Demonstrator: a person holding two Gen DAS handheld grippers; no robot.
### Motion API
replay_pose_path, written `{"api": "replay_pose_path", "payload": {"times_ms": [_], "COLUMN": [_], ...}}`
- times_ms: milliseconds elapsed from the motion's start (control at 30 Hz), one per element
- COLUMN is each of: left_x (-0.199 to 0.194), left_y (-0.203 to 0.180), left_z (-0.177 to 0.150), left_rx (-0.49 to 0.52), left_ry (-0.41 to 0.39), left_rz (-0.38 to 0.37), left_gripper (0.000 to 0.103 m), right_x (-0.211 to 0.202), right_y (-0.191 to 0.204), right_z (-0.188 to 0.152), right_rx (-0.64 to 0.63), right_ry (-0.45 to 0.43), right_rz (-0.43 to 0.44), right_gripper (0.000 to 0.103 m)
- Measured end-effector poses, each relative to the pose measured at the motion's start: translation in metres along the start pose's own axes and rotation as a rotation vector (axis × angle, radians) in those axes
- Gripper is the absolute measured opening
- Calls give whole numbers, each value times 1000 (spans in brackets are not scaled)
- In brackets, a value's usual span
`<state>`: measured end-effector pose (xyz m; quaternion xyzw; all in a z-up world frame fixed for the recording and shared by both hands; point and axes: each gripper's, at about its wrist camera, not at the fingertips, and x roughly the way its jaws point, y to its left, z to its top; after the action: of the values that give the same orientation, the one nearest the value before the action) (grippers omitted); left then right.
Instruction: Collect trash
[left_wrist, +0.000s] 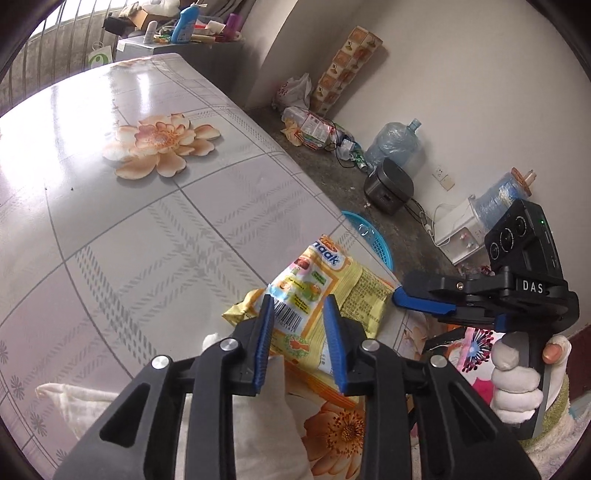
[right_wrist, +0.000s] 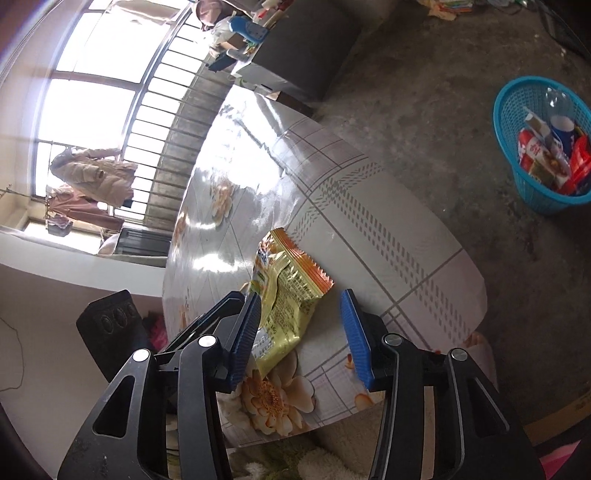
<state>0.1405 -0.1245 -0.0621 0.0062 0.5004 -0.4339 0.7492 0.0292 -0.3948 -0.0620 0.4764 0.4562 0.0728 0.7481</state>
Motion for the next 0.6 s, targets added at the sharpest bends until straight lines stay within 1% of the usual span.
{"api": "replay_pose_path", "payload": {"times_ms": [100,200,267,333,467,600], "left_x": [3,3,3,2,4,3], "left_y": [-2,-2,-2,-1,-4,-4], "left_z": [0,0,0,1,1,3], "left_rx": [4,2,2,6,14,7], "left_ry": [12,13,12,9,4,12], "left_rz": [2,-4,-5,-2,5,-7], "left_gripper": [27,27,27,27,27,27], "right_x": [5,11,14,14,10,7], "right_y": [-3,-5,-8,-12,-12,-12], "right_z": [2,3,4,4,4,3], "right_rx": [10,18,31,45,36,22], "right_ry": [10,14,14,10,-5,-14], "right_rz": [36,59,63,71,67,65], "right_gripper": [37,29,17,11,8,4]}}
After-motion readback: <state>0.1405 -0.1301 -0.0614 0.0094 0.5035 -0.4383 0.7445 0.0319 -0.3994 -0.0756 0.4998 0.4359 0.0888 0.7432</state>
